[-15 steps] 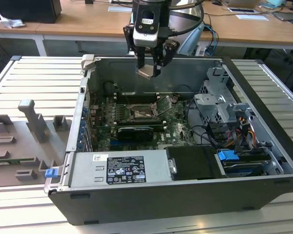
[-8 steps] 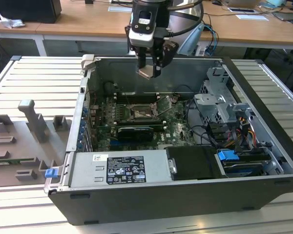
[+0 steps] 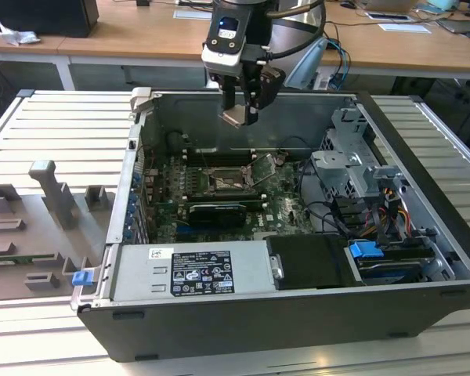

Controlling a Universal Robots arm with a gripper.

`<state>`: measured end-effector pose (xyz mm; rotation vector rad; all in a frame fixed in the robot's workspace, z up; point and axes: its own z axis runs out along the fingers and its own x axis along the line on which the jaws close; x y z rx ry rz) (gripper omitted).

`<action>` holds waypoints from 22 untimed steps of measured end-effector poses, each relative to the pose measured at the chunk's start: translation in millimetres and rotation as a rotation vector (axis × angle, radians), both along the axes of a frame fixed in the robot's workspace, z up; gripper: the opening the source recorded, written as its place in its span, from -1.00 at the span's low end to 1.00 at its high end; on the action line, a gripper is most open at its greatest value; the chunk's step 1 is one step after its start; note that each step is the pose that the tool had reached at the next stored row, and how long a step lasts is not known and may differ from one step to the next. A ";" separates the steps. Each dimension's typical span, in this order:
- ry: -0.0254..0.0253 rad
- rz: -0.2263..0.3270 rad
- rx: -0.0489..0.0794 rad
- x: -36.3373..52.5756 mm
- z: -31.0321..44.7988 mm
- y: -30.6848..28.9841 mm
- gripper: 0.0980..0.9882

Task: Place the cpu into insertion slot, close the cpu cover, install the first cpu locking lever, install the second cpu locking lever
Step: 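Place the cpu into insertion slot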

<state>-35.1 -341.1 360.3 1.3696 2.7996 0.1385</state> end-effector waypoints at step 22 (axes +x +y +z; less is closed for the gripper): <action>0.0070 -0.263 -0.001 0.0 -9.5 0.0 -0.04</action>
